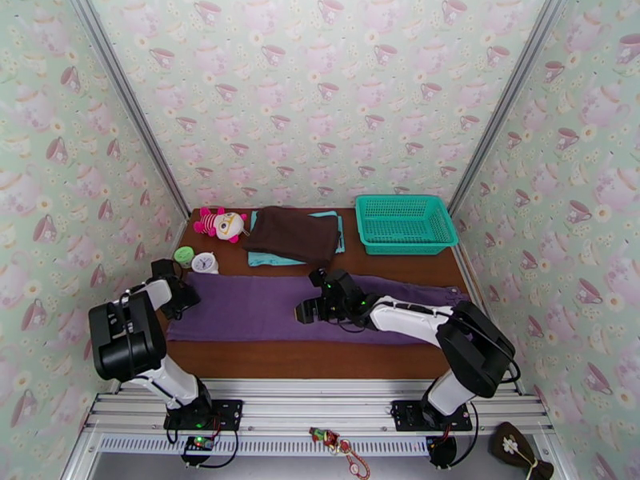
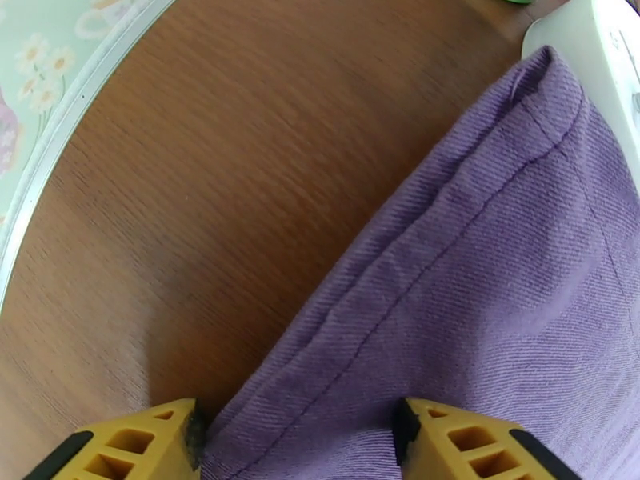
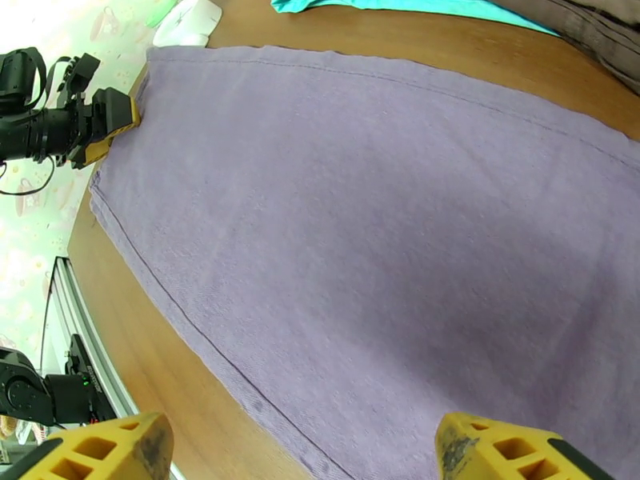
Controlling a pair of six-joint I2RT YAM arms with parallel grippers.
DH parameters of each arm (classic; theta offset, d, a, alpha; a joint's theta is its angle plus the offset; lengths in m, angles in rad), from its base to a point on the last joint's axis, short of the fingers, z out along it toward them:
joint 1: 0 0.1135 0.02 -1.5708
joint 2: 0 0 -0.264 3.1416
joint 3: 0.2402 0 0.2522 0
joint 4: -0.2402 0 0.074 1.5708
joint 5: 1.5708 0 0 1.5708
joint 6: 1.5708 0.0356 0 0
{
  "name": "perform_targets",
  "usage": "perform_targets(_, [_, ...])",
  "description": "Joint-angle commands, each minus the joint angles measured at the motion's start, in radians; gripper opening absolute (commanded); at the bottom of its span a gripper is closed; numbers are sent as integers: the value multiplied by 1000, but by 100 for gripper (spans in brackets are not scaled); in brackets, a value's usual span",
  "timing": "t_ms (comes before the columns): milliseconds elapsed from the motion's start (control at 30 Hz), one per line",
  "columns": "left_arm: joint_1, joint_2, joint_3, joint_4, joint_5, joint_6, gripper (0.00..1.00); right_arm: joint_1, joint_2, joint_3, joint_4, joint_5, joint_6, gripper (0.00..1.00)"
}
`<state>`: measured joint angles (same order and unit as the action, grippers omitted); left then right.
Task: Fold and stack the trousers
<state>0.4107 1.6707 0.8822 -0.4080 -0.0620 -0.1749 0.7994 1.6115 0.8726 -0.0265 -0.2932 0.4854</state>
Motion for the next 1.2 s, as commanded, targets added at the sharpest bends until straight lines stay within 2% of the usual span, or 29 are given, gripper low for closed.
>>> perform_targets(0, [-14,11,-13,-49,-1,-15,66,8,-28,-7,27,30,-4,90])
perform_targets(167, [-24,-24,-53,-44,-46,-39,62,8,-27,-17,27,37,-8,90])
perform_targets(200, [-22,-25,-59,-42,-51,-42,56,8,-22,-15,27,33,-8,90])
perform_targets(333, [-21,-27,-67,-24,-13,-43,12,8,-21,-22,21,25,-4,90])
perform_targets(467, [-17,-20,-60,-20,15,-34,0,8,-49,-39,1,51,-13,90])
perform_targets(600, [-26,-118,-67,-42,62,-62,0,7,-79,-53,-10,69,-18,89])
perform_targets(733, [-95,-296,-46,-120,-15,-127,0,-4,-108,-59,-14,87,-13,90])
perform_targets(833, [-139,-398,-2,-195,-27,-211,0,-30,-124,-54,-30,110,-8,90])
perform_targets(900, [-163,-452,40,-257,-32,-218,0,-60,-135,-61,-18,108,7,91])
perform_targets(1067, [-168,-477,202,-458,-230,-176,0,-109,-143,-41,-42,97,-16,95])
perform_targets(1167, [-144,-452,259,-516,-296,-160,0,-111,-146,-49,-39,108,-24,99])
